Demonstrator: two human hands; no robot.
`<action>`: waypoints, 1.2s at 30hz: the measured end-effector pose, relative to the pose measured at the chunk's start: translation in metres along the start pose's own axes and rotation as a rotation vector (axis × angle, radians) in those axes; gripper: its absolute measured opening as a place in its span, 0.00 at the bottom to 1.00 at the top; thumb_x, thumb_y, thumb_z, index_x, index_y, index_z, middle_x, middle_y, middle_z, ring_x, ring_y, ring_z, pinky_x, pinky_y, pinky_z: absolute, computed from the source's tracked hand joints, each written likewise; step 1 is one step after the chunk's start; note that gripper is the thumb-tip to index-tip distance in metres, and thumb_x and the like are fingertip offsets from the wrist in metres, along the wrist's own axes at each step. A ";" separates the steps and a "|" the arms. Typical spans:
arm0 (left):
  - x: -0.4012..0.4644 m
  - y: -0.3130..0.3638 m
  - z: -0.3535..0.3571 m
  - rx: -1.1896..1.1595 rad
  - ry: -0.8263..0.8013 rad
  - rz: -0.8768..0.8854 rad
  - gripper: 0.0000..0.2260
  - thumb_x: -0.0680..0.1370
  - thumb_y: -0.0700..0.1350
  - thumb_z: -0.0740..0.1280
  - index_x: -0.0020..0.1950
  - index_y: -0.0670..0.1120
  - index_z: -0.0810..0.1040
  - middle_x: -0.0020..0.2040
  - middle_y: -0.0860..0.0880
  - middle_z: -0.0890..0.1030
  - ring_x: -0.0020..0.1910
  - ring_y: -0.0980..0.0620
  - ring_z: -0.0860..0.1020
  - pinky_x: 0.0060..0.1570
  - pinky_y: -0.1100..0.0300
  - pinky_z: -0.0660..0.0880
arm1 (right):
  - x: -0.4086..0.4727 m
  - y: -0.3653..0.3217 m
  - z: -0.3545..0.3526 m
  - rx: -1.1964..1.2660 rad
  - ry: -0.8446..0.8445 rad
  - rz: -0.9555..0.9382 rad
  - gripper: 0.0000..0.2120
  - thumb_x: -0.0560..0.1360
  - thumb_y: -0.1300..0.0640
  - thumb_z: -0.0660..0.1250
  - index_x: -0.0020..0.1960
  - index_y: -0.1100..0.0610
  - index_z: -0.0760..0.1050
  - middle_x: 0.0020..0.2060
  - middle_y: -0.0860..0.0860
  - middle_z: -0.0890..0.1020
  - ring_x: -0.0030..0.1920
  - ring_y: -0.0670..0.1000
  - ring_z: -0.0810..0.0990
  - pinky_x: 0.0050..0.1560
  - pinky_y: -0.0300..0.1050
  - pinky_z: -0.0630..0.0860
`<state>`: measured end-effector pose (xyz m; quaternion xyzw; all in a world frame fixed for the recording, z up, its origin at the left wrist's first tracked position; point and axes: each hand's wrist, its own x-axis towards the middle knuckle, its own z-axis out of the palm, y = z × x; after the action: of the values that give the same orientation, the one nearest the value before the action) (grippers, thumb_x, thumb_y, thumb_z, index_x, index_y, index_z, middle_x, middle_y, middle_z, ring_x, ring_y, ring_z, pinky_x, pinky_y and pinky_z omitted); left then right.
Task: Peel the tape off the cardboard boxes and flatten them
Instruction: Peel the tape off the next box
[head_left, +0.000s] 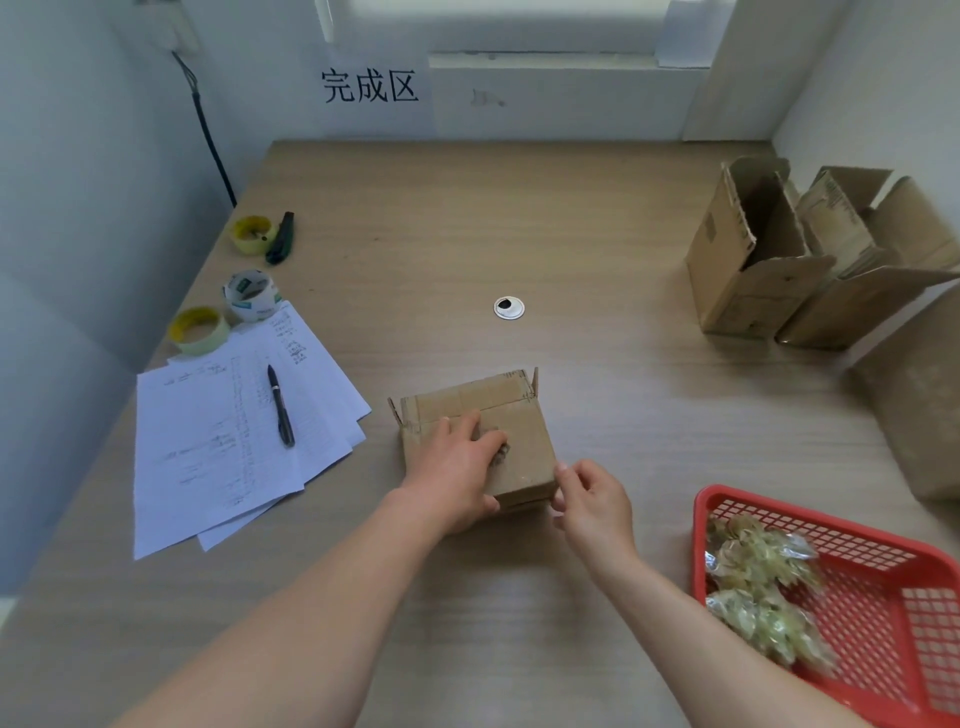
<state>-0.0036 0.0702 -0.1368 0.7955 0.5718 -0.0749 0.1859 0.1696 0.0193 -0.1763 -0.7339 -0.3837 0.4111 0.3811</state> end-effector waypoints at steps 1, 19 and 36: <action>-0.007 0.000 0.000 -0.045 0.018 -0.032 0.43 0.71 0.56 0.76 0.79 0.57 0.54 0.79 0.50 0.45 0.76 0.39 0.54 0.72 0.46 0.64 | -0.001 -0.006 -0.003 -0.029 -0.017 -0.062 0.16 0.80 0.50 0.64 0.35 0.53 0.72 0.32 0.53 0.78 0.40 0.60 0.79 0.44 0.62 0.78; -0.079 -0.040 -0.008 -0.024 0.616 0.026 0.24 0.51 0.35 0.81 0.45 0.39 0.80 0.54 0.36 0.79 0.59 0.30 0.77 0.56 0.35 0.75 | -0.027 -0.089 0.014 -0.232 -0.313 -0.630 0.06 0.77 0.55 0.66 0.46 0.53 0.82 0.45 0.42 0.83 0.47 0.44 0.80 0.50 0.48 0.77; -0.074 -0.027 -0.007 -0.025 0.570 0.044 0.26 0.49 0.37 0.81 0.44 0.42 0.79 0.55 0.36 0.80 0.58 0.30 0.78 0.50 0.42 0.79 | -0.023 -0.095 0.001 -0.379 -0.151 -0.569 0.22 0.67 0.41 0.74 0.57 0.47 0.76 0.52 0.44 0.78 0.42 0.46 0.81 0.45 0.43 0.77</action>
<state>-0.0542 0.0150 -0.1110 0.7944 0.5845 0.1626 0.0289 0.1367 0.0391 -0.0865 -0.6226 -0.6695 0.2631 0.3081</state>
